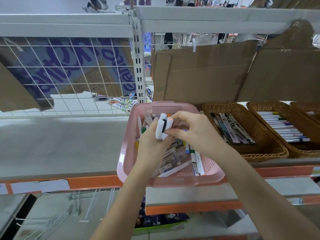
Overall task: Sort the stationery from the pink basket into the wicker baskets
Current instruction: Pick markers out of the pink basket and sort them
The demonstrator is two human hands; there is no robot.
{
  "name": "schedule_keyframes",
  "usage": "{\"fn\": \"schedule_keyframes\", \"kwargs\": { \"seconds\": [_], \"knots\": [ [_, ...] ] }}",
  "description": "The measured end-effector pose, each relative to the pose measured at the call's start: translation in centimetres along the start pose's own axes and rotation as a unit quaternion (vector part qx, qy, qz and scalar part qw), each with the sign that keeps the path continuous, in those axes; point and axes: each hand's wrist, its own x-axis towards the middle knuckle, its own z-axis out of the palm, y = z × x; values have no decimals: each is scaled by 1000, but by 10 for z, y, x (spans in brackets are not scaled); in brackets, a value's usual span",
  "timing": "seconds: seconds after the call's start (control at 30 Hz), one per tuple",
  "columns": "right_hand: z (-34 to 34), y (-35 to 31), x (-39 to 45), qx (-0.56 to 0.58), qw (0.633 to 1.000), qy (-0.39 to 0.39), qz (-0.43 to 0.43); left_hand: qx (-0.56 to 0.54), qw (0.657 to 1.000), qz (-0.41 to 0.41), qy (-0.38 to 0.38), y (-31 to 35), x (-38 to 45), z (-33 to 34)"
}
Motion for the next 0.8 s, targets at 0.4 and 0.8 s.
{"fn": "schedule_keyframes", "kwargs": {
  "seconds": [0.4, 0.8],
  "knots": [
    [18, 94, 32, -393, 888, -166, 172, 9, 996, -89, 0, -2, 0, 0],
    [60, 106, 49, -627, 707, -248, 212, 6, 996, -83, -34, 1, -2, 1]
  ]
}}
